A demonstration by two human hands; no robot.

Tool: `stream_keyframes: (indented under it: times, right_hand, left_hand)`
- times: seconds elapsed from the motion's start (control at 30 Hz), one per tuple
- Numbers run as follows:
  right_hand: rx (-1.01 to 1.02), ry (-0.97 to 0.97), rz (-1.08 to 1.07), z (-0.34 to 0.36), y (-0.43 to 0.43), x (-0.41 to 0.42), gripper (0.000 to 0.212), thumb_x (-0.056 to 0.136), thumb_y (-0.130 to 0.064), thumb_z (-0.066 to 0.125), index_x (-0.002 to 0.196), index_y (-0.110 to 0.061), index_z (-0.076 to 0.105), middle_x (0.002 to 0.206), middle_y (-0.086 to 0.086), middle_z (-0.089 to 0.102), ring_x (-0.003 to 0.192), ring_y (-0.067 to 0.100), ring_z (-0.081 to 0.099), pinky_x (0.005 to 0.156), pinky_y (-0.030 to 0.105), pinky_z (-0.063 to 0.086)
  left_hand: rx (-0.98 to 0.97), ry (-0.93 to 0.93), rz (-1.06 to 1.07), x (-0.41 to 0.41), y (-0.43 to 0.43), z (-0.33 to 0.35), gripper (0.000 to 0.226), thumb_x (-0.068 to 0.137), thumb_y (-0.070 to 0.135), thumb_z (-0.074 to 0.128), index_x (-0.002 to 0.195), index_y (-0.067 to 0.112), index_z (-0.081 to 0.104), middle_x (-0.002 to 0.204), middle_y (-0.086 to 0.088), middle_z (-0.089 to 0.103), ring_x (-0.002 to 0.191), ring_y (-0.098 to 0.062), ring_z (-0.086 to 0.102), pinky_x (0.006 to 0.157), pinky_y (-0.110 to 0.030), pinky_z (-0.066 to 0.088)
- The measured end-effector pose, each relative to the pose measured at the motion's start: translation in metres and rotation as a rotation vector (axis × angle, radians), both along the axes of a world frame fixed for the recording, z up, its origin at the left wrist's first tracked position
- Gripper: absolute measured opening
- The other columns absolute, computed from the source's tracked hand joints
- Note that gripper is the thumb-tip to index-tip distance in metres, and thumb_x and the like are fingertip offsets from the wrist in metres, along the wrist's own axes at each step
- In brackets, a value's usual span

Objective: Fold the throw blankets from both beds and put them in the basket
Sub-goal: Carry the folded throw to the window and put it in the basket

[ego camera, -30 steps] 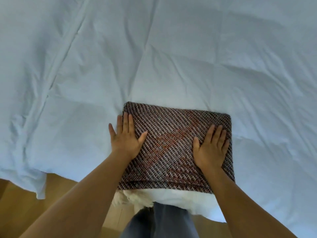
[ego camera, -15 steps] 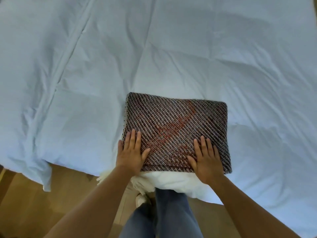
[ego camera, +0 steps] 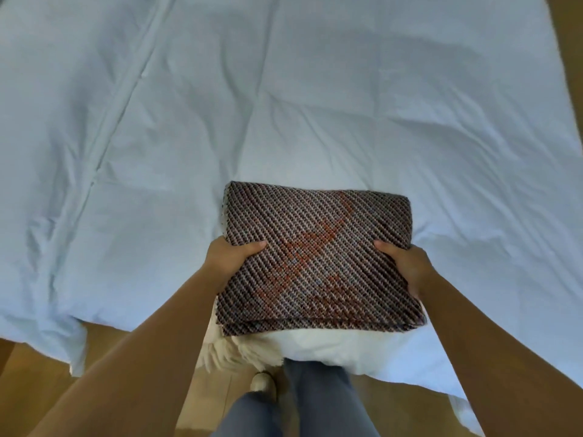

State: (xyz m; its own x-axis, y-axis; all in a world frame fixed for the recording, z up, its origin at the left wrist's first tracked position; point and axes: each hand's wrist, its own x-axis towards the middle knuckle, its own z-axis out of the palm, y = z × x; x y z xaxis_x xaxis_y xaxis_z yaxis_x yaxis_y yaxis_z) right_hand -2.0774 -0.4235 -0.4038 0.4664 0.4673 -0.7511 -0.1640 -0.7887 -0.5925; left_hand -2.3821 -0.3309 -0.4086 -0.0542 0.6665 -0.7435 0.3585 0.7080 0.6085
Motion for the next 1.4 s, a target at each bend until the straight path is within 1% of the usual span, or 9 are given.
stream_keyframes:
  times: [0.13, 0.37, 0.5, 0.67, 0.83, 0.93, 1.1, 1.23, 1.4]
  right_hand:
    - [0.113, -0.127, 0.016, 0.034, -0.021, -0.009, 0.063, 0.07, -0.03, 0.08, 0.122, -0.003, 0.057, 0.119, 0.018, 0.064, 0.099, 0.031, 0.063, 0.094, 0.048, 0.05]
    - [0.299, -0.265, -0.185, 0.123, -0.114, -0.01, 0.061, 0.071, -0.029, 0.08, 0.122, -0.007, 0.057, 0.118, 0.013, 0.065, 0.099, 0.028, 0.063, 0.093, 0.043, 0.05]
    - [0.367, -0.337, -0.375, 0.186, -0.18, 0.025, 0.059, 0.071, -0.027, 0.08, 0.122, -0.006, 0.058, 0.117, 0.014, 0.065, 0.096, 0.025, 0.062, 0.09, 0.037, 0.049]
    - [0.441, -0.416, -0.629, 0.267, -0.277, 0.101, 0.061, 0.071, -0.028, 0.08, 0.124, -0.008, 0.056, 0.12, 0.014, 0.064, 0.105, 0.032, 0.061, 0.097, 0.05, 0.047]
    - [0.46, -0.591, -0.841, 0.34, -0.412, 0.182, 0.051, 0.07, -0.033, 0.08, 0.112, -0.011, 0.063, 0.111, 0.01, 0.068, 0.095, 0.029, 0.065, 0.092, 0.045, 0.051]
    - [0.457, -0.711, -0.957, 0.371, -0.503, 0.218, 0.04, 0.071, -0.034, 0.079, 0.102, -0.017, 0.061, 0.106, 0.007, 0.067, 0.081, 0.021, 0.063, 0.085, 0.035, 0.049]
    - [0.438, -0.871, -1.152, 0.399, -0.636, 0.252, 0.043, 0.071, -0.027, 0.08, 0.107, -0.012, 0.062, 0.106, 0.009, 0.068, 0.091, 0.025, 0.063, 0.088, 0.039, 0.051]
    - [0.367, -0.893, -1.308, 0.402, -0.731, 0.269, 0.048, 0.071, -0.03, 0.08, 0.11, -0.01, 0.06, 0.103, 0.007, 0.067, 0.091, 0.028, 0.064, 0.087, 0.042, 0.052]
    - [0.325, -0.888, -1.518, 0.379, -0.825, 0.29, 0.052, 0.071, -0.03, 0.079, 0.113, -0.01, 0.057, 0.108, 0.009, 0.066, 0.094, 0.028, 0.064, 0.091, 0.046, 0.052]
  left_hand:
    - [0.153, 0.003, -0.054, 0.001, -0.015, 0.035, 0.068, 0.065, 0.03, 0.083, 0.124, 0.009, 0.055, 0.122, -0.011, 0.062, 0.107, -0.029, 0.06, 0.099, -0.042, 0.045]
    - [0.324, -0.058, -0.231, 0.034, -0.046, 0.129, 0.071, 0.067, 0.031, 0.082, 0.128, 0.009, 0.052, 0.126, -0.011, 0.06, 0.111, -0.029, 0.058, 0.101, -0.043, 0.044]
    - [0.403, -0.141, -0.396, 0.104, -0.072, 0.197, 0.069, 0.067, 0.031, 0.082, 0.126, 0.01, 0.054, 0.124, -0.013, 0.061, 0.108, -0.03, 0.059, 0.097, -0.041, 0.046]
    - [0.49, -0.281, -0.61, 0.236, -0.126, 0.288, 0.06, 0.067, 0.027, 0.083, 0.119, 0.008, 0.06, 0.117, -0.014, 0.065, 0.099, -0.03, 0.063, 0.093, -0.042, 0.049]
    - [0.52, -0.496, -0.837, 0.379, -0.221, 0.358, 0.046, 0.068, 0.021, 0.081, 0.11, 0.01, 0.064, 0.108, -0.011, 0.068, 0.09, -0.027, 0.065, 0.089, -0.04, 0.051]
    - [0.495, -0.61, -0.986, 0.455, -0.299, 0.384, 0.042, 0.07, 0.018, 0.08, 0.107, 0.012, 0.063, 0.099, -0.006, 0.069, 0.088, -0.026, 0.066, 0.083, -0.038, 0.052]
    - [0.472, -0.724, -1.164, 0.556, -0.422, 0.405, 0.034, 0.07, 0.021, 0.079, 0.099, 0.018, 0.062, 0.096, -0.001, 0.069, 0.087, -0.023, 0.067, 0.077, -0.035, 0.053]
    - [0.407, -0.777, -1.327, 0.626, -0.52, 0.403, 0.044, 0.07, 0.024, 0.079, 0.109, 0.016, 0.061, 0.1, -0.002, 0.068, 0.089, -0.023, 0.066, 0.084, -0.039, 0.052]
    - [0.333, -0.788, -1.53, 0.71, -0.635, 0.387, 0.038, 0.07, 0.023, 0.079, 0.102, 0.014, 0.062, 0.097, -0.003, 0.068, 0.081, -0.02, 0.065, 0.074, -0.033, 0.05]
